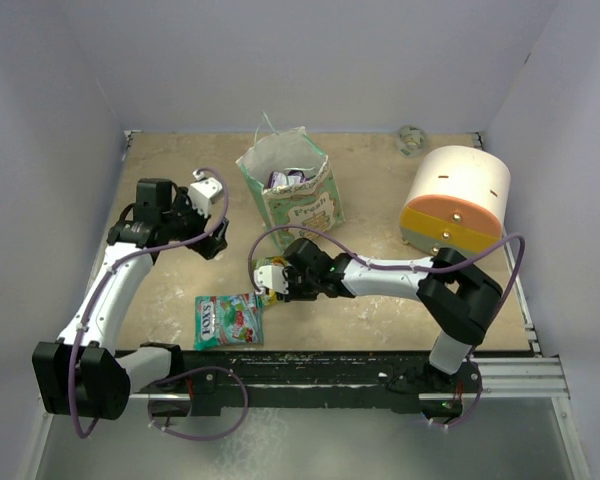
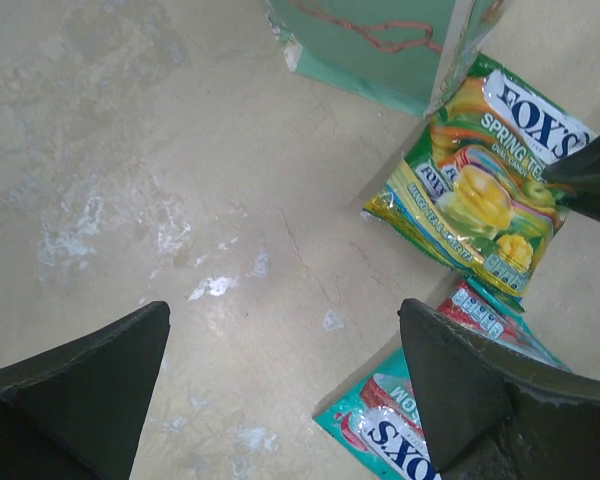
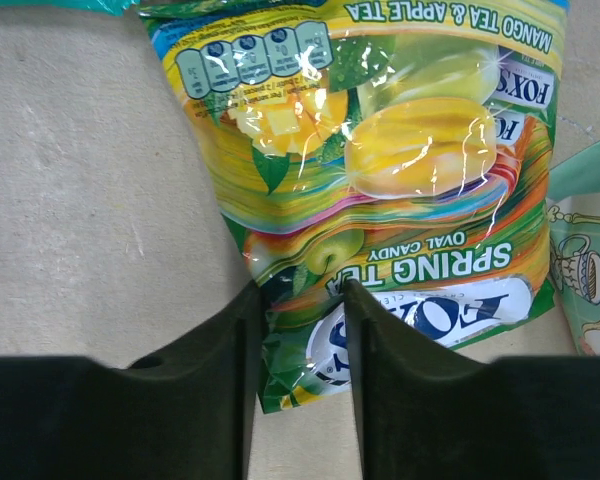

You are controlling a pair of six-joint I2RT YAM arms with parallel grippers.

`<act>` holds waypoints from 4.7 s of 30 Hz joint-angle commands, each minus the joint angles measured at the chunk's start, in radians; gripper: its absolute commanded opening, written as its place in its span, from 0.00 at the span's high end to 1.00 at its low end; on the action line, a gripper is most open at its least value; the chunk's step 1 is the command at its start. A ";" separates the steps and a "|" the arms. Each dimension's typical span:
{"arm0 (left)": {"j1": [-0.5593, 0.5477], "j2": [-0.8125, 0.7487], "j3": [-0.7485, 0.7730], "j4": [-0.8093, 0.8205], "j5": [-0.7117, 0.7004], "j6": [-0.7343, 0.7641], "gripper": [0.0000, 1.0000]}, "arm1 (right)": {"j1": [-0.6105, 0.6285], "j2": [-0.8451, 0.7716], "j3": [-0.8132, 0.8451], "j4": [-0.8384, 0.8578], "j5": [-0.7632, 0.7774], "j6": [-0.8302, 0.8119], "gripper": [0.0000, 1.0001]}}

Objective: Place the snacks into the paper bag
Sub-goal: Pick up the snack from the center of the board, then place the snack in the paper bag.

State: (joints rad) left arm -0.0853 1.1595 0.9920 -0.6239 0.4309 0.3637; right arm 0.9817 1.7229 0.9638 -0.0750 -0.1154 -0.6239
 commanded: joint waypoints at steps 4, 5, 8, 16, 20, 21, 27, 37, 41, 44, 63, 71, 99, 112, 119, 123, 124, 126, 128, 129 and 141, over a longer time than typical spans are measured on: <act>0.005 -0.079 -0.044 0.056 0.030 0.077 0.01 | 0.001 -0.046 0.034 -0.068 -0.051 0.053 0.94; 0.005 -0.085 -0.049 0.056 0.039 0.087 0.01 | 0.000 -0.064 0.034 -0.078 -0.067 0.062 0.99; 0.005 -0.102 -0.053 0.052 0.099 0.127 0.01 | -0.006 -0.117 0.085 -0.113 -0.125 0.093 1.00; 0.004 -0.176 -0.110 0.076 0.329 0.228 0.00 | -0.148 -0.197 0.165 -0.222 -0.442 0.192 1.00; 0.004 -0.202 -0.139 0.057 0.482 0.301 0.01 | -0.220 -0.218 0.206 -0.261 -0.542 0.219 1.00; 0.004 -0.205 -0.138 0.033 0.512 0.328 0.02 | -0.228 -0.224 0.211 -0.262 -0.556 0.230 1.00; -0.037 -0.192 -0.137 -0.085 0.578 0.512 0.05 | -0.258 -0.236 0.232 -0.259 -0.616 0.295 1.00; -0.220 -0.093 -0.144 -0.095 0.560 0.680 0.04 | -0.274 -0.220 0.265 -0.219 -0.666 0.373 1.00; -0.237 -0.053 -0.167 -0.026 0.566 0.669 0.07 | -0.275 -0.214 0.266 -0.212 -0.669 0.382 1.00; -0.250 -0.035 -0.184 0.043 0.569 0.645 0.12 | -0.275 -0.213 0.267 -0.210 -0.670 0.383 1.00; -0.290 0.032 -0.163 0.087 0.583 0.550 0.87 | -0.278 -0.223 0.235 -0.192 -0.691 0.354 1.00; -0.289 0.034 -0.096 -0.015 0.525 0.564 1.00 | -0.280 -0.198 0.332 -0.413 -0.649 0.155 0.58; -0.288 -0.153 0.526 -0.482 -0.032 0.294 1.00 | -0.639 -0.697 -0.002 -0.252 -0.574 0.180 0.27; -0.290 0.053 0.747 -0.170 -0.193 0.201 1.00 | -0.733 -0.803 -0.079 -0.162 -0.556 0.195 0.09; -0.290 0.220 0.850 -0.173 -0.085 0.354 1.00 | -0.751 -0.817 -0.089 -0.161 -0.583 0.196 0.08; -0.290 0.312 0.955 -0.235 -0.039 0.434 1.00 | -0.756 -0.823 -0.094 -0.160 -0.584 0.193 0.08; -0.290 0.334 0.977 -0.248 -0.032 0.447 1.00 | -0.757 -0.824 -0.094 -0.159 -0.586 0.193 0.08; -0.289 0.373 1.022 -0.273 -0.007 0.466 1.00 | -0.759 -0.825 -0.096 -0.160 -0.588 0.192 0.07; -0.290 0.411 1.062 -0.300 0.015 0.472 1.00 | -0.762 -0.827 -0.096 -0.160 -0.587 0.190 0.07; -0.290 0.431 1.080 -0.318 0.022 0.471 1.00 | -0.763 -0.829 -0.095 -0.160 -0.586 0.191 0.07; -0.289 0.621 1.257 -0.480 0.111 0.502 1.00 | -0.773 -0.832 -0.103 -0.153 -0.599 0.190 0.07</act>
State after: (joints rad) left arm -0.3698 1.7607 2.1788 -1.0870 0.4690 0.8490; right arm 0.2146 0.9001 0.8715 -0.2707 -0.6800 -0.4374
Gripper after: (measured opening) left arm 0.199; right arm 0.925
